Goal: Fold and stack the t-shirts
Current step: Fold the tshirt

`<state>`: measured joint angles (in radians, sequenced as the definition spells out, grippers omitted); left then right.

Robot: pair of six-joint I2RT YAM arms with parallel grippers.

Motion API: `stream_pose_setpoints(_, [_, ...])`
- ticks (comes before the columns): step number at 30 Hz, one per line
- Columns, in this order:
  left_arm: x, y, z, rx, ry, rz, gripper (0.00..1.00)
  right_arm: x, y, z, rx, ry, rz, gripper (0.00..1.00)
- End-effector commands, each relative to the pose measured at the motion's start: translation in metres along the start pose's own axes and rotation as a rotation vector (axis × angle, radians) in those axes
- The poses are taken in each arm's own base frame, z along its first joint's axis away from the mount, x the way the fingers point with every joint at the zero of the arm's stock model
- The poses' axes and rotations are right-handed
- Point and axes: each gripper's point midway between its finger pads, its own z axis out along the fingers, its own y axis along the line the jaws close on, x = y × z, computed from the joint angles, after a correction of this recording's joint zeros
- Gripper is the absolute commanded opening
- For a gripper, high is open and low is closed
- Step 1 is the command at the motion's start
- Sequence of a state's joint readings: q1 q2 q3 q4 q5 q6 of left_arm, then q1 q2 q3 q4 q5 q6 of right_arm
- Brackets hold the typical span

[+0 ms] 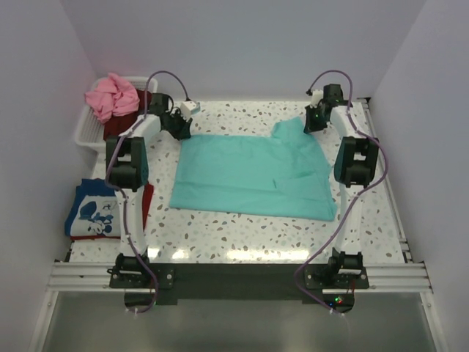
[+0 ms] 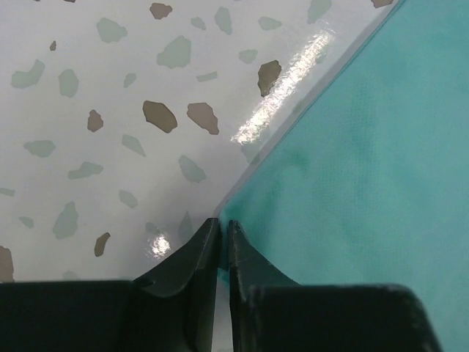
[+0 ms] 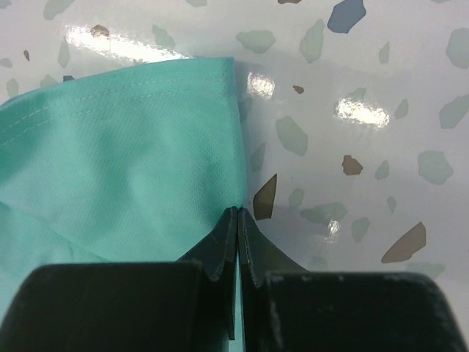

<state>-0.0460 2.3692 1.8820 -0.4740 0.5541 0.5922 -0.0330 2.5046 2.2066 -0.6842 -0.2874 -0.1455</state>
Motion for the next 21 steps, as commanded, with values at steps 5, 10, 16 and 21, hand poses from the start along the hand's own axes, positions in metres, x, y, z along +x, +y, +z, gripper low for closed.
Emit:
stream_pose_setpoints(5, [-0.048,0.010,-0.041,-0.082,-0.146,0.104,0.04,-0.041,0.017,-0.058,-0.027,-0.122,0.001,0.00])
stream_pose_setpoints(10, [-0.051,0.000,-0.053,-0.098,-0.193,0.135,0.00,-0.044,0.023,-0.076,-0.034,-0.135,0.002,0.00])
stream_pose_setpoints(16, [-0.063,-0.007,-0.074,-0.106,-0.236,0.165,0.00,-0.038,0.026,-0.101,-0.034,-0.137,0.020,0.00])
stream_pose_setpoints(21, [-0.062,-0.016,-0.085,-0.102,-0.236,0.217,0.00,-0.030,0.024,-0.128,-0.022,-0.152,0.034,0.00])
